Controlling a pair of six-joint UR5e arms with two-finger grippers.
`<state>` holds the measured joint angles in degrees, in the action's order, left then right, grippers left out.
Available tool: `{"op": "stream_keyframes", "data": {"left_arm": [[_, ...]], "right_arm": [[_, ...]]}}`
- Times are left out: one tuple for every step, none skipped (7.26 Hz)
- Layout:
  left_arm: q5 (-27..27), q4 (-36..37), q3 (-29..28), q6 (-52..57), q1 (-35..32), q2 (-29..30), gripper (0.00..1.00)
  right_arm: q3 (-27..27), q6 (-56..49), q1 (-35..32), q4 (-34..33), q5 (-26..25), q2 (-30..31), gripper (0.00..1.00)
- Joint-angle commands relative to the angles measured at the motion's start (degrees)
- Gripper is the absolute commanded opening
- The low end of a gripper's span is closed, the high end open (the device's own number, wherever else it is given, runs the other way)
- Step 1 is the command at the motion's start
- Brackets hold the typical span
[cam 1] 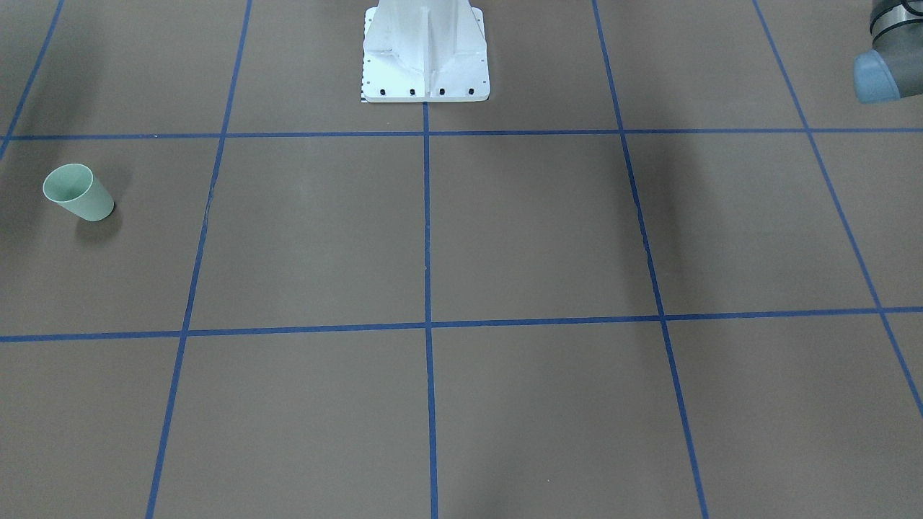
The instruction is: Transfer and stack yellow cup on green cup
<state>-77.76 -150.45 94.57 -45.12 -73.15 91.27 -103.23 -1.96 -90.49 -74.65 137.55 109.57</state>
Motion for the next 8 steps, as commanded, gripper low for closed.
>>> {"op": "stream_keyframes", "data": {"left_arm": [[-9.1, -1.9, 0.4, 3.9, 4.7, 9.9, 0.07], [-9.0, -3.5, 0.8, 3.9, 10.4, 12.8, 0.06], [-8.8, -6.9, 0.9, 3.9, 16.1, 16.2, 0.03], [-9.1, -9.2, 1.6, 4.0, 22.5, 19.8, 0.03], [-9.3, -9.5, 1.6, 6.6, 27.3, 23.9, 0.04], [-9.7, -9.4, 1.5, 12.2, 32.5, 27.2, 0.04], [-13.4, -9.4, 1.5, 16.0, 36.3, 29.1, 0.03], [-16.3, -9.9, 1.6, 19.4, 36.9, 29.8, 0.05]], "right_arm": [[0.1, 0.3, 0.0, 10.3, -0.1, -0.1, 1.0], [0.1, 0.5, 0.0, 13.4, 0.2, -0.1, 1.0], [0.0, 0.4, 0.0, 15.4, 1.2, -0.4, 1.0], [0.0, 0.3, 0.0, 15.8, 3.7, -2.2, 1.0], [0.0, 0.0, 0.6, 16.2, 4.6, -4.3, 1.0], [-0.1, 0.6, 0.9, 18.0, 6.5, -7.0, 1.0], [-0.2, 1.8, 1.2, 17.6, 10.3, -10.4, 0.99], [-0.3, 8.1, 2.6, 17.6, 11.1, -14.4, 0.99]]}}
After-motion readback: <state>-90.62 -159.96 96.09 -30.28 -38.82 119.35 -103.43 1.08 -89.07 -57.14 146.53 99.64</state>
